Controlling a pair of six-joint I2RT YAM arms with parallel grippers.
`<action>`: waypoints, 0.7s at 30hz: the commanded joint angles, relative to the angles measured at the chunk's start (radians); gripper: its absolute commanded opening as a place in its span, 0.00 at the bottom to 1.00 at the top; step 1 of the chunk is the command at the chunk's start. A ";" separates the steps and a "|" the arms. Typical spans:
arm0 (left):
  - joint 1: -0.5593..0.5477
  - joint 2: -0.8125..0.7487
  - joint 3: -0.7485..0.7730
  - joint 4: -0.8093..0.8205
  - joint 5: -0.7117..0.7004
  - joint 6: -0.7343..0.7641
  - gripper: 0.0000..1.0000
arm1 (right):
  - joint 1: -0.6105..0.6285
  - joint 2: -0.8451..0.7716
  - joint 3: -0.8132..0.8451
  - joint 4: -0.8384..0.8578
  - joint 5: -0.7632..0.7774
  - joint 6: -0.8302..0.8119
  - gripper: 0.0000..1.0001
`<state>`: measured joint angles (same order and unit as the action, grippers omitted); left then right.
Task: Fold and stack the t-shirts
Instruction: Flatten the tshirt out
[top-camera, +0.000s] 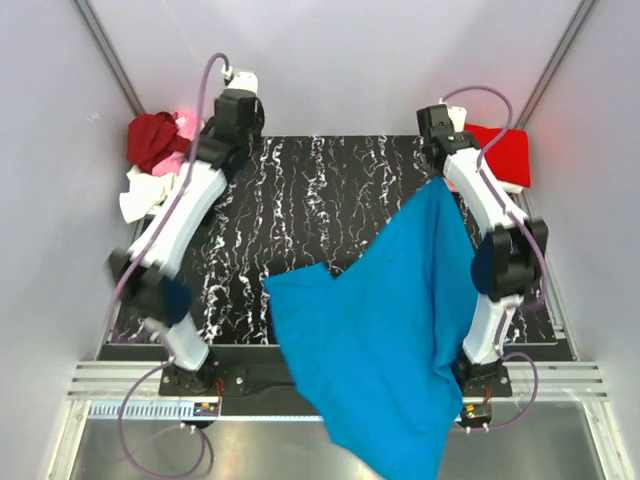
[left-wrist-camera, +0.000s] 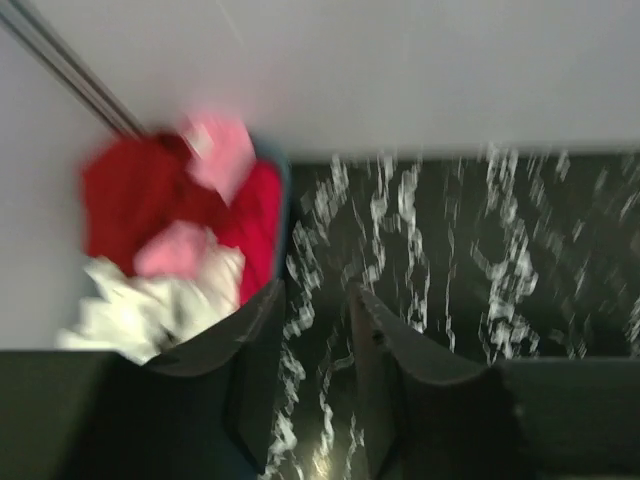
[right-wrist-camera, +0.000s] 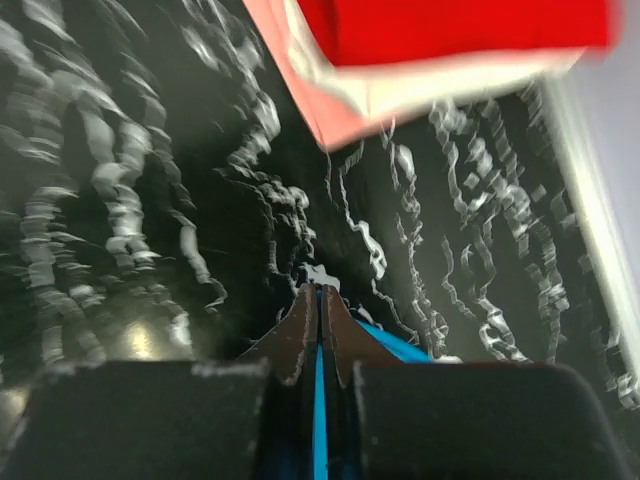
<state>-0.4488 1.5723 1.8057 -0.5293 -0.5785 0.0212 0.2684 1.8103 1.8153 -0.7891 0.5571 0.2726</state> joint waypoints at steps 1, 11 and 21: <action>0.163 0.190 0.105 -0.136 0.348 -0.258 0.55 | -0.130 0.169 0.079 -0.050 -0.113 0.123 0.01; 0.142 0.024 -0.213 -0.181 0.453 -0.392 0.84 | -0.169 0.221 0.007 -0.045 -0.144 0.113 1.00; 0.110 -0.256 -0.837 0.078 0.617 -0.503 0.81 | -0.169 -0.141 -0.194 -0.042 -0.193 0.099 1.00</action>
<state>-0.3271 1.2823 1.0870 -0.5922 -0.0700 -0.4271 0.0975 1.7878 1.6703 -0.8505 0.3954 0.3649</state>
